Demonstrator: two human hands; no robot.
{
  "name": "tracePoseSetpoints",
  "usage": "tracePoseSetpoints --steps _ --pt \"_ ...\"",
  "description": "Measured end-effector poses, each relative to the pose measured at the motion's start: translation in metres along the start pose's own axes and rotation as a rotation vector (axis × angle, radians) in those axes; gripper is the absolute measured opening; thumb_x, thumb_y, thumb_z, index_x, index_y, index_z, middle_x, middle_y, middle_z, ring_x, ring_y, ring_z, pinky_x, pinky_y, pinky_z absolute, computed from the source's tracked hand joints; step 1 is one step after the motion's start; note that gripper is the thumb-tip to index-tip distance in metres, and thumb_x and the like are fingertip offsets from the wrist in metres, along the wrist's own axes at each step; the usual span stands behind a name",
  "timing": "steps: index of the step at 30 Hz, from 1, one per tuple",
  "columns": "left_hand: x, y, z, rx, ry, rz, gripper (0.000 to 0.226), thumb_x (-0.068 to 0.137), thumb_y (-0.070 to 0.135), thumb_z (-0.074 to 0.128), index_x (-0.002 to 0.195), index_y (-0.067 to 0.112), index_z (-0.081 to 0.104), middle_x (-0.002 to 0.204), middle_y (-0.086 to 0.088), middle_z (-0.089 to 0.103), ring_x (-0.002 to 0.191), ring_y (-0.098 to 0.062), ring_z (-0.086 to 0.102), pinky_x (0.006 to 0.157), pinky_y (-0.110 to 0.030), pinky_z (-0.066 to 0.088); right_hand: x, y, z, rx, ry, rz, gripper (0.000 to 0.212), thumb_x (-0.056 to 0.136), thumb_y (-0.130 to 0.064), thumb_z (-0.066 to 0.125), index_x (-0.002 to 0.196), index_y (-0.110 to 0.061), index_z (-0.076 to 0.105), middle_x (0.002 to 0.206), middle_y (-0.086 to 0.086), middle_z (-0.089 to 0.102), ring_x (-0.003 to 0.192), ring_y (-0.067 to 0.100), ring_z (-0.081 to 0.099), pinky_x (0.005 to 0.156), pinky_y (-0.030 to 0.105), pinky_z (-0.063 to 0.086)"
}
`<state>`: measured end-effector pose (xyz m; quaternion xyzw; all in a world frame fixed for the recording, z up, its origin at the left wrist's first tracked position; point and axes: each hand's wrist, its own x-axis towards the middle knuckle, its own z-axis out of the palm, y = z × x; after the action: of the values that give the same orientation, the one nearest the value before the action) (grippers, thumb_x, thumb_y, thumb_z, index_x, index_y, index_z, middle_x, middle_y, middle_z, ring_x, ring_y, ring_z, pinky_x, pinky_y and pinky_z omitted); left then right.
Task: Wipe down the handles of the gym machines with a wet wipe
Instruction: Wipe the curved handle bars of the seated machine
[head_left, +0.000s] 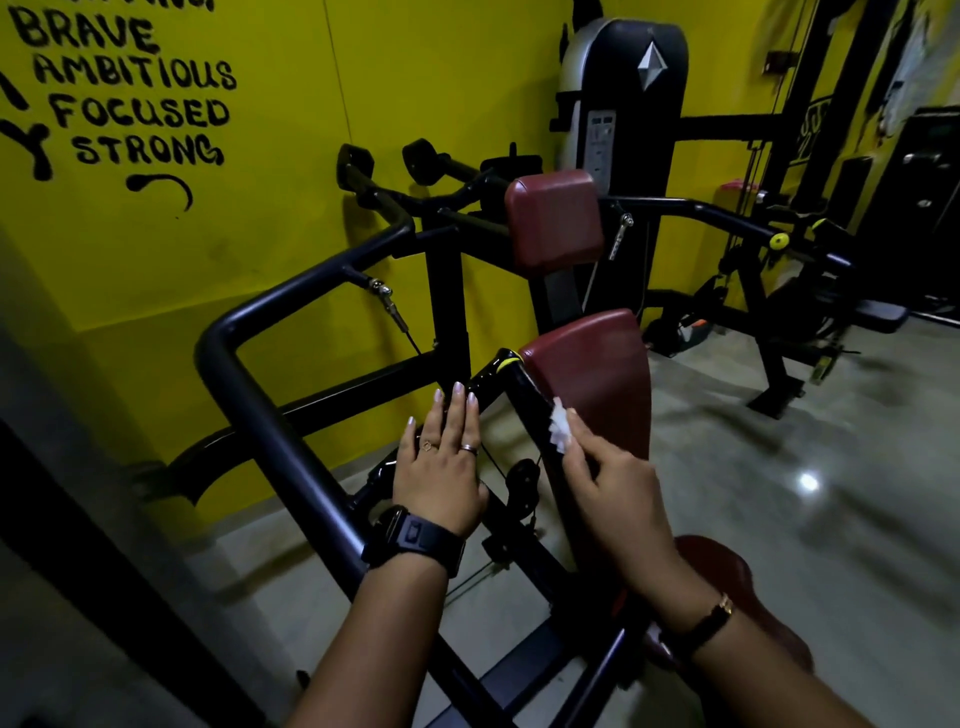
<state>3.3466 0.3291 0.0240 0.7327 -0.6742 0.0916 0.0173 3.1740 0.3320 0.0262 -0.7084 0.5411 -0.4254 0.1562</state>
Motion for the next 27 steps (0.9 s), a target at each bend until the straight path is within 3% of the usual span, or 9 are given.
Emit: tracePoseSetpoints --steps 4,6,9,14,18,21,23,24,27 --pt "-0.001 0.001 -0.001 0.025 -0.016 -0.007 0.091 0.098 0.039 0.044 0.148 0.017 -0.028 0.155 -0.001 -0.036 0.145 -0.020 -0.027 0.119 -0.043 -0.006 -0.032 0.006 0.010 -0.147 0.133 -0.211 0.050 0.085 -0.005 0.066 0.134 -0.011 0.056 0.132 0.012 0.059 0.113 0.026 0.063 0.088 0.036 0.054" --pt "-0.001 0.002 -0.001 0.032 -0.018 -0.006 0.091 0.098 0.042 0.045 0.149 0.016 -0.026 0.156 -0.001 -0.034 0.146 -0.020 -0.025 0.119 -0.043 -0.005 -0.028 0.010 0.015 -0.232 0.088 -0.331 0.067 0.073 0.005 0.074 0.135 -0.009 0.054 0.139 0.016 0.052 0.124 0.033 0.054 0.100 0.048 0.044" --pt "-0.002 0.003 -0.001 0.034 -0.004 -0.009 0.089 0.098 0.039 0.044 0.150 0.017 -0.025 0.157 -0.001 -0.032 0.147 -0.019 -0.023 0.120 -0.042 -0.004 -0.008 -0.002 0.017 -0.262 -0.005 -0.350 0.070 0.075 0.004 0.073 0.139 -0.010 0.049 0.145 0.014 0.046 0.131 0.034 0.046 0.108 0.049 0.037" --pt "-0.004 0.003 0.000 0.020 0.027 0.004 0.088 0.096 0.035 0.045 0.152 0.017 -0.020 0.159 -0.001 -0.028 0.148 -0.019 -0.020 0.120 -0.043 -0.001 0.032 -0.035 0.003 -0.134 -0.112 -0.043 0.049 0.093 -0.024 0.056 0.141 -0.018 0.048 0.135 0.011 0.057 0.119 0.031 0.056 0.096 0.038 0.045" --pt "-0.003 0.003 0.002 0.000 0.039 0.004 0.086 0.098 0.036 0.044 0.153 0.017 -0.018 0.159 -0.001 -0.026 0.148 -0.020 -0.018 0.120 -0.043 0.000 0.035 -0.029 -0.009 0.241 -0.165 0.202 0.019 0.088 -0.029 0.059 0.095 -0.023 0.076 0.087 -0.001 0.073 0.079 0.015 0.064 0.072 0.031 0.050" --pt "-0.001 0.004 0.001 -0.010 0.046 -0.008 0.083 0.099 0.036 0.043 0.154 0.017 -0.014 0.161 -0.002 -0.023 0.148 -0.021 -0.018 0.120 -0.046 0.001 0.020 -0.014 -0.012 0.436 -0.233 0.353 0.020 0.088 -0.026 0.057 0.069 -0.020 0.061 0.067 0.003 0.048 0.061 0.015 0.041 0.051 0.025 0.031" --pt "0.002 0.004 -0.001 -0.014 0.131 0.024 0.079 0.098 0.037 0.044 0.155 0.015 -0.006 0.162 -0.004 -0.016 0.149 -0.022 -0.016 0.119 -0.047 0.002 0.011 -0.010 -0.014 0.378 -0.197 0.318 0.020 0.090 -0.029 0.059 0.082 -0.017 0.072 0.076 0.002 0.064 0.069 0.016 0.056 0.057 0.027 0.041" --pt "0.004 0.004 0.000 -0.017 0.235 0.073 0.079 0.096 0.036 0.048 0.156 0.014 0.001 0.163 -0.005 -0.008 0.150 -0.024 -0.011 0.119 -0.047 0.003 0.007 -0.009 -0.013 0.247 -0.171 0.242 0.022 0.091 -0.029 0.057 0.103 -0.019 0.074 0.095 0.002 0.072 0.084 0.018 0.064 0.068 0.029 0.046" --pt "0.011 0.007 0.007 -0.020 0.574 0.256 0.077 0.086 0.024 0.063 0.152 0.010 0.026 0.160 -0.008 0.023 0.150 -0.025 0.010 0.118 -0.044 0.008 -0.003 -0.013 -0.008 -0.162 -0.160 -0.072 0.052 0.095 -0.018 0.051 0.146 -0.017 0.040 0.147 0.007 0.045 0.129 0.025 0.048 0.100 0.033 0.040"
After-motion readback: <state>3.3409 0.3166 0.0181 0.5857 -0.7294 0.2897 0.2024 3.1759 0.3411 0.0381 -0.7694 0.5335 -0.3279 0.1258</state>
